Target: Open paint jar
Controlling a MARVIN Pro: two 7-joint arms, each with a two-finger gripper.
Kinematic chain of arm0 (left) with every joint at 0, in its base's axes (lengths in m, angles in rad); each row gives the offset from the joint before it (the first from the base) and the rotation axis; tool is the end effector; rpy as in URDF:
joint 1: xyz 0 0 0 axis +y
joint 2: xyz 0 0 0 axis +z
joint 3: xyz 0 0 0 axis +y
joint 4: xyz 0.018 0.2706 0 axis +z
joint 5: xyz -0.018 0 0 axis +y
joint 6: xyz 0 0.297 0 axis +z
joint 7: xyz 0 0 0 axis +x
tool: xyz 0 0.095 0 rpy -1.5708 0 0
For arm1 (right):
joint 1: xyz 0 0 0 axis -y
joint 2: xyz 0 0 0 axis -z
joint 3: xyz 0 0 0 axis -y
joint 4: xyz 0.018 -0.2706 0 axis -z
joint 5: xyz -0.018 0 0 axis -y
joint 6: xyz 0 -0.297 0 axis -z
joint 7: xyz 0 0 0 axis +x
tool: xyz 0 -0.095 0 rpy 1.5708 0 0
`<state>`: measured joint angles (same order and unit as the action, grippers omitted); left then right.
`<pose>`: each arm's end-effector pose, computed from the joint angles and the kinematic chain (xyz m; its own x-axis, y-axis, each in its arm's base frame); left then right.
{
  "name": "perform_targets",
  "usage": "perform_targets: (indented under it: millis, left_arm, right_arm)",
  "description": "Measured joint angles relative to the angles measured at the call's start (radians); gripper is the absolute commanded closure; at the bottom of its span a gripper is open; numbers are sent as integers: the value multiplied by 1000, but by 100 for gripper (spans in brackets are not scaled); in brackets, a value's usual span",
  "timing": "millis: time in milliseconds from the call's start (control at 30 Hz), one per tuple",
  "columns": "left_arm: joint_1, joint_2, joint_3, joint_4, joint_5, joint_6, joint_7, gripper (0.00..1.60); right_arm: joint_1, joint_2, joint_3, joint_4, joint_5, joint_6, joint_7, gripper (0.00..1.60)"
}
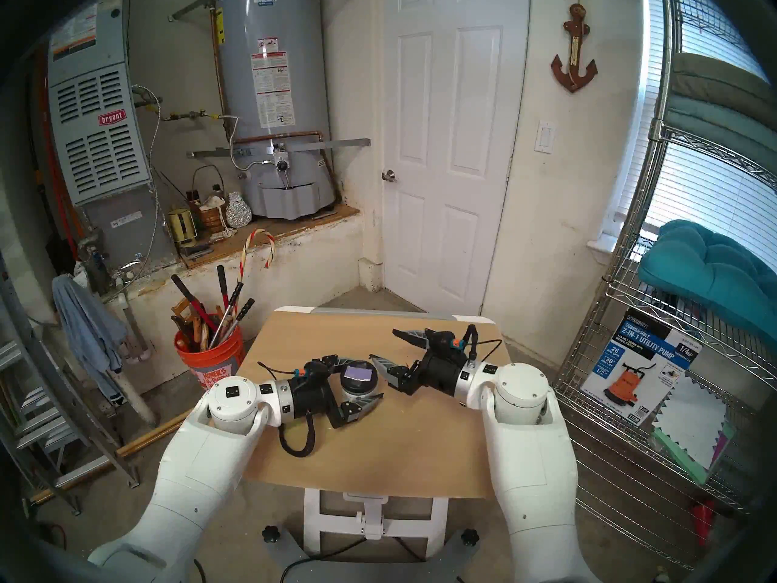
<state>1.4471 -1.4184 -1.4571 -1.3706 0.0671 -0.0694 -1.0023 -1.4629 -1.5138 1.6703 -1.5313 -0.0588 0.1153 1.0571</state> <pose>0.3872 -0.0640 -0.3280 0.0015 -0.2304 0.9731 -0.8918 -0.4405 -0.1029 0.3981 0.0282 -0.2732 0.0524 0.0989 0.9937 0.8112 -0.5846 0.0154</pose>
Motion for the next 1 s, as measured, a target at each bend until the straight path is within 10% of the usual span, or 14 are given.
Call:
perform_targets:
  millis: [1000]
  left_arm:
    - [-1,-5,-4,2,2,-3,-5,0]
  right_arm:
    - [11,-7,41,-37,6,66,-28,0]
